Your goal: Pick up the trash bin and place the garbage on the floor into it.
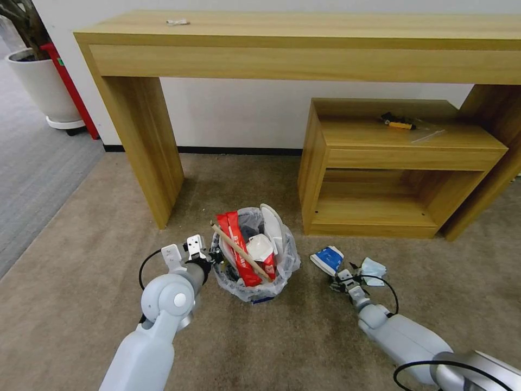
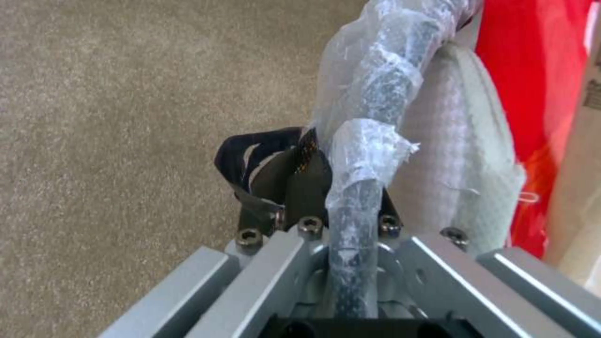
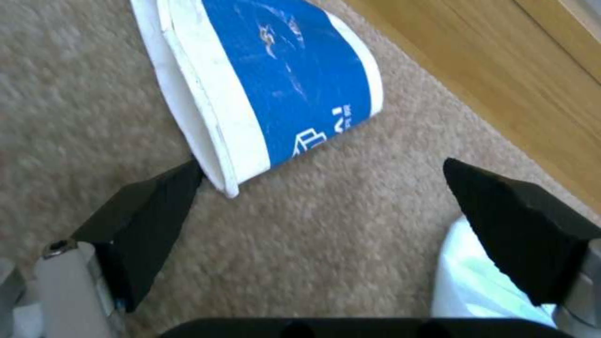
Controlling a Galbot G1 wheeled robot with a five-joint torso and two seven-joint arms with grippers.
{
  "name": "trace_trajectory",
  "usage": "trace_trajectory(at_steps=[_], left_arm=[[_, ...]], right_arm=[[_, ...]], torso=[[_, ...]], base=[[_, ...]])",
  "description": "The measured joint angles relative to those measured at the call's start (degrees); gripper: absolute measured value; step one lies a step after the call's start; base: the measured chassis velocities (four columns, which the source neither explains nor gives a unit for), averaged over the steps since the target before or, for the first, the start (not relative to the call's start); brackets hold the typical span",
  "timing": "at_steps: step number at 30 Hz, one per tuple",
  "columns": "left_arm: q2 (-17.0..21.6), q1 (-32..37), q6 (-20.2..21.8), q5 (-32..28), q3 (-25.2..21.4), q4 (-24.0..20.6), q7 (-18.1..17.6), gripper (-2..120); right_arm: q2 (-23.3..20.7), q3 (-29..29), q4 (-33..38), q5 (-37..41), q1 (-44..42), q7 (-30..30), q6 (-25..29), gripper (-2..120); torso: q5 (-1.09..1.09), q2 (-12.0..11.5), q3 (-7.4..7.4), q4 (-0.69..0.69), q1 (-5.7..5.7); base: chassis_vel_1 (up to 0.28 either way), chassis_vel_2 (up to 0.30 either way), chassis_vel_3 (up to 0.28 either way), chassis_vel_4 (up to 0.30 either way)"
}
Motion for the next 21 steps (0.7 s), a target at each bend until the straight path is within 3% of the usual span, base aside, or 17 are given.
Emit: trace_trajectory(at_steps=[11,13,21], left_arm=[[-0.1,1.1,-0.2,1.0,-0.5,-0.2,0.6,0],[-0.1,1.1,-0.2,1.1,-0.8,-0.2,0.7,0],[-0.1,1.2,-0.3,1.1,-1.2,-0.2,0.9,0]], right_arm=[[2.0,0.4,-2.6,-4.9,0.7,0.9,0.5,96],[2.3,0.1,-3.1,-6.9,1.0,0.9,0.4,90],[3.2,-0.5,-4.5,-9.9,1.9,1.6,-0.3,86]], torso=[[-0.05,0.0,-0.01,-0.05,-0.01],[-0.04,0.0,-0.01,-0.03,-0.01],[-0.01,0.0,-0.01,0.0,-0.01]], base=[[0.0,0.0,0.0,0.0],[0.0,0.0,0.0,0.0],[0.0,0.0,0.0,0.0]])
